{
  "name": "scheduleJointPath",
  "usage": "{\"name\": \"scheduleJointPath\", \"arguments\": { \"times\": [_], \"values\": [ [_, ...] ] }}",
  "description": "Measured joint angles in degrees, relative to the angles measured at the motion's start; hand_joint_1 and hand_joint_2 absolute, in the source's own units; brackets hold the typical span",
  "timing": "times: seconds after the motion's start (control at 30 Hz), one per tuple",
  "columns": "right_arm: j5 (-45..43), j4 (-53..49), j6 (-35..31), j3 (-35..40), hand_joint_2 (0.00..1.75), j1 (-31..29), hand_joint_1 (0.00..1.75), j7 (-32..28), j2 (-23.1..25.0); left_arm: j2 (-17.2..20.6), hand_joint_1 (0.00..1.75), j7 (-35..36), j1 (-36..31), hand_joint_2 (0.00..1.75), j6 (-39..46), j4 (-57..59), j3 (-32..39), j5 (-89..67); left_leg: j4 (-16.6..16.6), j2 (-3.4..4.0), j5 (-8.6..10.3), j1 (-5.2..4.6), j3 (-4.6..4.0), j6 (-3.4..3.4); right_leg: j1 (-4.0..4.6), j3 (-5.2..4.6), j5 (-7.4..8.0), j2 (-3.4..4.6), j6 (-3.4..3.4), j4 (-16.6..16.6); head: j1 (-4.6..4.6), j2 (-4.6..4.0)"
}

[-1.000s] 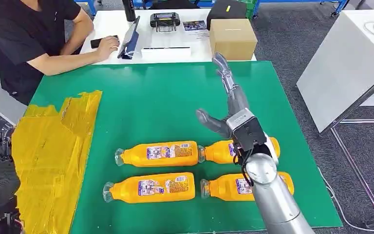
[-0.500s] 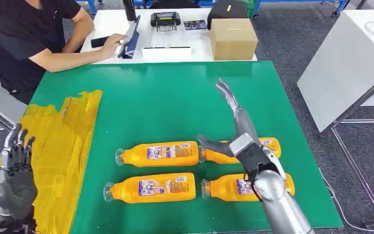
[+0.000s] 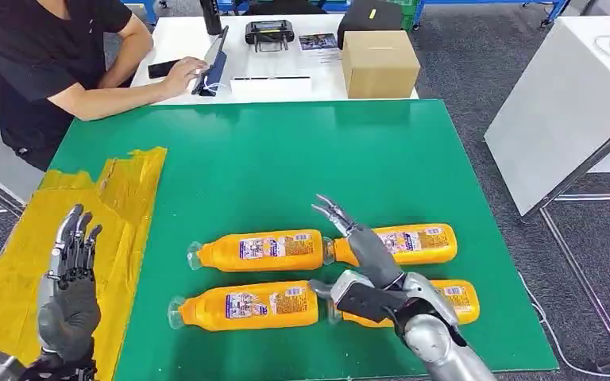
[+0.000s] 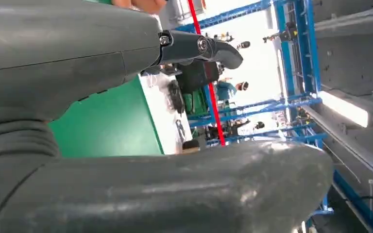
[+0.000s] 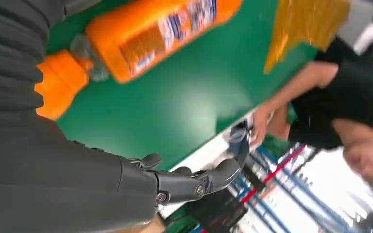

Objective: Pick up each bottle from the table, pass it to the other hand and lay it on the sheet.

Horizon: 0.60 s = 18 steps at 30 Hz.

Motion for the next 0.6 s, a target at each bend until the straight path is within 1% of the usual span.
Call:
{"name": "scheduleJointPath", "arguments": {
  "times": [0.2, 0.27, 0.3, 0.43, 0.6],
  "values": [
    [3.6, 0.9, -4.3, 2.9, 1.75, 1.1, 0.00, -0.5, 0.9, -0.4, 0.00, -1.0, 0.6, 0.00, -0.1, 0.2, -0.5, -0.3, 0.0, 0.00, -0.01, -0.01, -0.01, 0.00, -0.02, -0.01, 0.00, 0.00, 0.00, 0.0, 0.00, 0.00],
    [3.8, 1.1, -4.6, 3.4, 1.75, 1.4, 0.00, -0.5, 1.3, -0.5, 0.00, -1.1, 0.7, 0.00, -0.1, 0.2, -0.5, -0.5, 0.0, 0.00, -0.01, 0.00, -0.01, 0.00, -0.02, -0.01, 0.00, 0.00, 0.00, 0.0, -0.02, 0.00],
    [3.8, 1.2, -4.6, 3.6, 0.00, 1.5, 0.00, -0.5, 1.4, -0.6, 0.00, -1.1, 0.7, 0.00, -0.1, 0.2, -0.5, -0.6, 0.0, 0.00, 0.00, 0.00, -0.01, 0.00, -0.01, -0.01, 0.00, 0.00, 0.00, 0.0, 0.00, 0.00],
    [3.9, 1.4, -5.1, 4.0, 0.00, 1.8, 0.00, -0.7, 1.7, -0.8, 0.00, -1.4, 0.9, 0.00, -0.2, 0.2, -0.5, -0.6, 0.0, 0.00, 0.00, 0.00, 0.00, 0.01, -0.01, 0.00, 0.00, 0.00, 0.00, 0.0, -0.02, 0.00],
    [4.4, 0.5, -8.5, 3.7, 0.00, 3.8, 0.00, -3.0, 3.7, -1.5, 0.00, -3.0, 1.9, 0.00, -1.7, 0.2, -0.3, -0.7, 0.0, 0.00, 0.00, 0.00, -0.01, 0.00, -0.02, 0.00, 0.00, 0.00, 0.00, 0.0, 0.00, 0.00]
  ]
}}
